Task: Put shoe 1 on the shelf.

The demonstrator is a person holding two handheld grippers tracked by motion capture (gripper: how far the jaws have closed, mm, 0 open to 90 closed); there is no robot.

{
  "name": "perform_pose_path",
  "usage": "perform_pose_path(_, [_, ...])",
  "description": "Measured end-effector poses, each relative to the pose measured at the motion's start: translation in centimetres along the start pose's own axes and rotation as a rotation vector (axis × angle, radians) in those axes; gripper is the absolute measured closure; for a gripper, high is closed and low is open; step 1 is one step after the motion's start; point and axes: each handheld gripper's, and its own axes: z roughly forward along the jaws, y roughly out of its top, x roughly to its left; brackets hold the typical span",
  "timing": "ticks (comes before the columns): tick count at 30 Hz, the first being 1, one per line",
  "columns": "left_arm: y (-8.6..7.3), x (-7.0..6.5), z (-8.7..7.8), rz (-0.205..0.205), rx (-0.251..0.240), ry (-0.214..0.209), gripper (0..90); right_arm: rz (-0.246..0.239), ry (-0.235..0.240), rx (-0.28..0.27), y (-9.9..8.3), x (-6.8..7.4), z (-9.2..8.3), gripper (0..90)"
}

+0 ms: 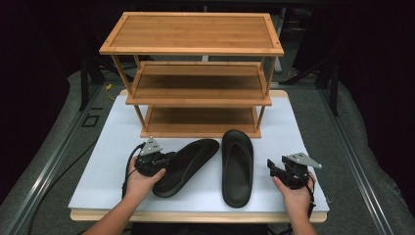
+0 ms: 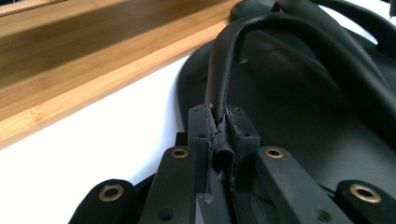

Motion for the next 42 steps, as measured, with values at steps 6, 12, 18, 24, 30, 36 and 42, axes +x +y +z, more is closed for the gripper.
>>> perform_pose_path(6, [0.5,1.0,-1.5,-0.025,-0.056,0.013,82.8,0.004,-0.001,0.005,0.0,-0.2,-0.1,39.9])
perform_pose_path(12, [0.9,2.0,-3.3,-0.048,-0.115,0.023,83.0,0.006,0.001,0.004,0.0,-0.2,-0.1,40.0])
perform_pose_path(18, [1.3,2.7,-4.7,-0.067,-0.162,0.020,83.0,0.008,-0.001,0.004,0.0,-0.2,0.0,40.1])
perform_pose_path(24, [1.9,2.7,-5.8,-0.061,-0.202,0.009,83.1,0.014,-0.001,0.000,0.0,-0.3,-0.1,40.1])
perform_pose_path(30, [2.5,2.6,-6.9,-0.049,-0.225,-0.006,83.2,0.023,-0.004,-0.009,0.0,-0.4,-0.1,40.1])
perform_pose_path(36, [3.0,2.5,-8.0,-0.053,-0.239,-0.018,83.3,0.027,-0.001,-0.007,-0.1,-0.4,-0.1,40.1])
perform_pose_path(42, [3.6,2.6,-9.3,-0.056,-0.278,-0.019,83.3,0.030,-0.002,-0.004,-0.1,-0.4,0.0,40.2])
